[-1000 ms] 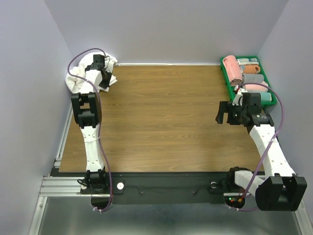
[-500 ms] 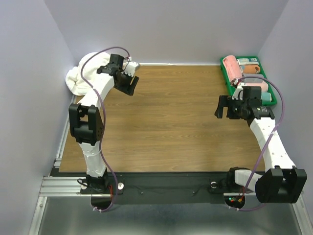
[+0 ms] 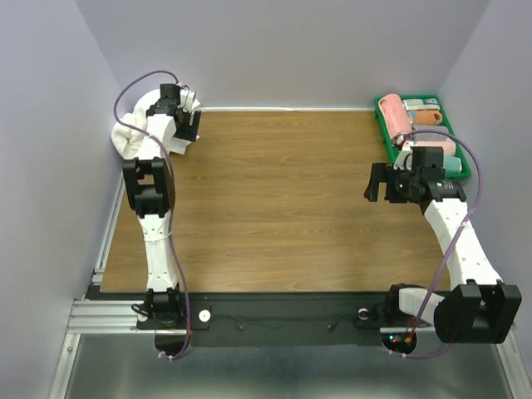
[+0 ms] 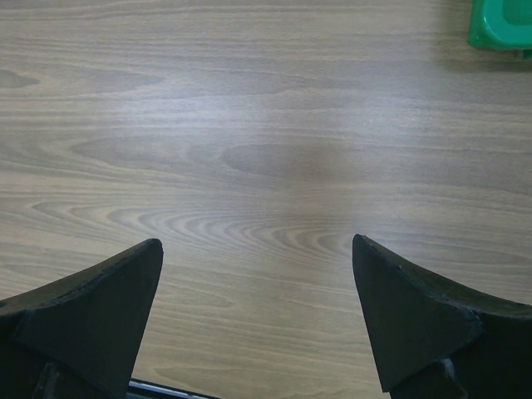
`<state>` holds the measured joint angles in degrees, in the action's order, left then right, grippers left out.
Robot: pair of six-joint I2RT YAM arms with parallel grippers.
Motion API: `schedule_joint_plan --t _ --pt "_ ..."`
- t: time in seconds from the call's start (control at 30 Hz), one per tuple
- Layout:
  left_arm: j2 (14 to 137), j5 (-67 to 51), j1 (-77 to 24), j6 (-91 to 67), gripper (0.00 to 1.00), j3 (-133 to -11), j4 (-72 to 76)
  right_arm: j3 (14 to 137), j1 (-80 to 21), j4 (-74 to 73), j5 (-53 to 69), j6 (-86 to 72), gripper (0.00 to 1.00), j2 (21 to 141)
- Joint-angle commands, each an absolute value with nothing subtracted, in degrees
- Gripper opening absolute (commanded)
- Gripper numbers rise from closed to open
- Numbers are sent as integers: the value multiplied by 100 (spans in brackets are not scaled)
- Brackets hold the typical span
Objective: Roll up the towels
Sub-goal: Move the towel to the center of the board
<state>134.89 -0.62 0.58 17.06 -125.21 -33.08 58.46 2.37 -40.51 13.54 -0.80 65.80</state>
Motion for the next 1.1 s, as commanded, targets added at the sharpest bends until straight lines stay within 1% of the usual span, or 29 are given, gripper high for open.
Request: schedule_joint_plan --t 0.0,0.07,0.13,0.17,0.23,0.27,0.33,0.37,0.4,0.43,0.53,0.57,0.6,0.63,0.67,0.73,0.77,0.8,0.83,0.87,0.97,1.03,1.07 --pt "13885 605 202 1828 88 -13077 -3041 6047 281 -4052 1292 123 100 6636" --pt "14227 580 298 1854 88 -13341 -3076 6038 281 -4052 1257 132 100 6662" --pt "14378 519 351 1846 86 -13456 -3102 6038 281 -4060 1248 141 100 6662" --pt "14466 397 369 1872 76 -13517 -3146 6047 281 -4052 1239 132 100 6671" --pt "14493 89 378 1960 62 -13491 -3278 6047 281 -4052 1257 141 100 6680" --pt "14424 27 361 1943 42 -13404 -3331 6047 281 -4052 1274 149 100 6680" --pt "14274 -638 326 1925 27 -13246 -3575 6038 281 -4052 1335 149 100 6680" --pt "13995 -781 273 1916 13 -12888 -3629 6029 281 -4060 1379 158 100 6671" --pt "13792 -930 194 1933 6 -12606 -3656 6021 281 -4061 1415 176 100 6680" --pt "13303 -1210 19 2038 0 -11881 -3682 6012 281 -4061 1519 176 100 6671" --pt "12439 -1546 -429 2092 0 -10586 -3534 6012 281 -4061 1670 211 100 6706" --pt "12184 -1843 -700 2074 0 -9895 -3472 6020 281 -4069 1792 220 100 6723" --pt "11738 -2229 -825 2031 0 -9609 -3472 6021 281 -4087 1863 237 100 6776" --pt "11551 -2372 -957 1987 1 -9380 -3489 6021 281 -4096 1924 255 100 6811" --pt "11270 -2512 -1167 1934 5 -9004 -3507 6021 281 -4104 2090 264 99 6846" --pt "11093 -2802 -1388 1846 10 -8772 -3594 6021 281 -4139 2275 281 99 6917" --pt "11040 -3082 -1467 1811 20 -8597 -3630 6029 281 -4148 2450 290 99 6987" --pt "10952 -3233 -1563 1811 26 -8544 -3673 6038 281 -4140 2522 281 99 7031" --pt "10916 -3434 -1712 1828 40 -8508 -3752 6047 281 -4148 2662 281 98 7127" --pt "10916 -3480 -1766 1811 45 -8508 -3779 6064 281 -4166 2733 299 98 7180" --pt "10837 -3647 -1793 1793 56 -8665 -3884 6100 281 -4192 3109 299 97 7425" --pt "10749 -3647 -1793 1932 60 -8780 -4033 6126 281 -4192 3504 281 95 7593" --pt "10653 -3656 -1793 1977 62 -8867 -4069 6152 273 -4184 3646 273 93 7803"
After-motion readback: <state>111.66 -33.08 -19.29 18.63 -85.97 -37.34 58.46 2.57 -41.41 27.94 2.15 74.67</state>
